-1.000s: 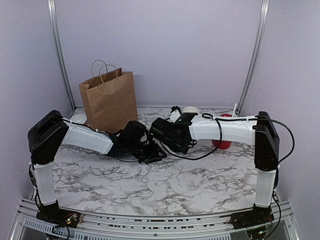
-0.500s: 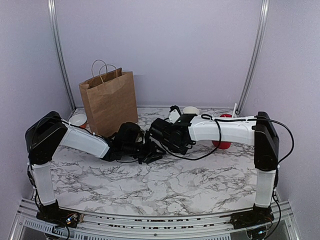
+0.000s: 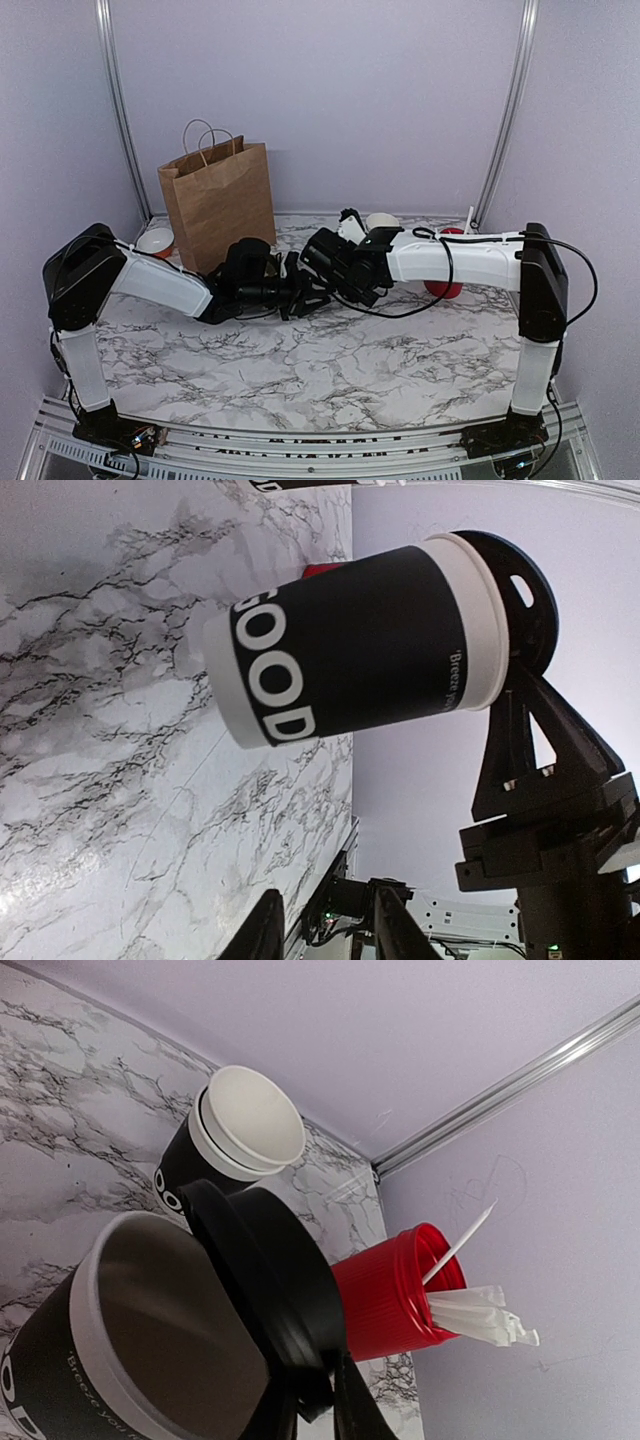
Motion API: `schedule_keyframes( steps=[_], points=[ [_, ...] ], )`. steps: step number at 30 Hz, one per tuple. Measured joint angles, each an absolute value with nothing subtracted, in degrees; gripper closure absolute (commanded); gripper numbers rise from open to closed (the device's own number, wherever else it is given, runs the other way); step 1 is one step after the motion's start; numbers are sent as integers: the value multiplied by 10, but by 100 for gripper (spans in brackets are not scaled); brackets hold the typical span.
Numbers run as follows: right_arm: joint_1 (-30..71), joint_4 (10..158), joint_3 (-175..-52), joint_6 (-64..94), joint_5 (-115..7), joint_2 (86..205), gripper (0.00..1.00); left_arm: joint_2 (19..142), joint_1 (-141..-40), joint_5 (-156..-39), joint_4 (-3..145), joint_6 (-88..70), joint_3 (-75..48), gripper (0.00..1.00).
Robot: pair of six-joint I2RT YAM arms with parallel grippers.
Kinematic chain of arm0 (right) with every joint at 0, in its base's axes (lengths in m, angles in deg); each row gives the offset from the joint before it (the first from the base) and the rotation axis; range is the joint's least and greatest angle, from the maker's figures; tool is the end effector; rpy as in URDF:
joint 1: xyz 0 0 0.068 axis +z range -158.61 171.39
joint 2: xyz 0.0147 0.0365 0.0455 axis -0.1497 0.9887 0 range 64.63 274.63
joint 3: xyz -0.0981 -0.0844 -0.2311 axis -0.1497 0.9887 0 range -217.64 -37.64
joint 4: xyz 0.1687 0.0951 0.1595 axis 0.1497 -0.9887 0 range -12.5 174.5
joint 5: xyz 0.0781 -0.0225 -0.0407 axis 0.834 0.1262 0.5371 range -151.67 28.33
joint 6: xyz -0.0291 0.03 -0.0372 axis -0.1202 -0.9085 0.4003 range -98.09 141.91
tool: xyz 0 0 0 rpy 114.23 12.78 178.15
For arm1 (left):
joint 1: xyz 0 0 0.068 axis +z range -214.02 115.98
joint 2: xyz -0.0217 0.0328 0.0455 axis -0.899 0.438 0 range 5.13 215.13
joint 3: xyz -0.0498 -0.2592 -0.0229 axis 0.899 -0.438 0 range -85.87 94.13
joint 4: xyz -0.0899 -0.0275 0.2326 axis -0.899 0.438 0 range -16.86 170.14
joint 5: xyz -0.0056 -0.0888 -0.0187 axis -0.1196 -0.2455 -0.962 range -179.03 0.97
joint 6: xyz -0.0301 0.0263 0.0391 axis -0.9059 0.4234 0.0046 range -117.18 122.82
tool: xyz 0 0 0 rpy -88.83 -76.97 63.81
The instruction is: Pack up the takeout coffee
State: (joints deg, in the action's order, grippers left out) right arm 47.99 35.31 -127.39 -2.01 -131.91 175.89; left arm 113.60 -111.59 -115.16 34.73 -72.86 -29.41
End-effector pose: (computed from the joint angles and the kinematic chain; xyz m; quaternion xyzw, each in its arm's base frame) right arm 0.2401 0.2980 0.2398 -0.1343 0.8010 -0.3442 0.4711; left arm 0.2559 -0.3050 0.1834 -0.0503 0.7765 -0.6145 0.1301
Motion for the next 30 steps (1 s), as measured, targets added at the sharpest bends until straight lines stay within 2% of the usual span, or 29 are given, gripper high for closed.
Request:
schedule_keyframes(
  steps=[13, 30],
  points=[
    [486, 363, -1274, -29, -1294, 1763, 86, 1243, -1116, -1151, 326, -743, -196, 69],
    [519, 355, -1274, -70, -1264, 1806, 82, 1285, -1116, -1150, 326, -743, -190, 69]
  ],
)
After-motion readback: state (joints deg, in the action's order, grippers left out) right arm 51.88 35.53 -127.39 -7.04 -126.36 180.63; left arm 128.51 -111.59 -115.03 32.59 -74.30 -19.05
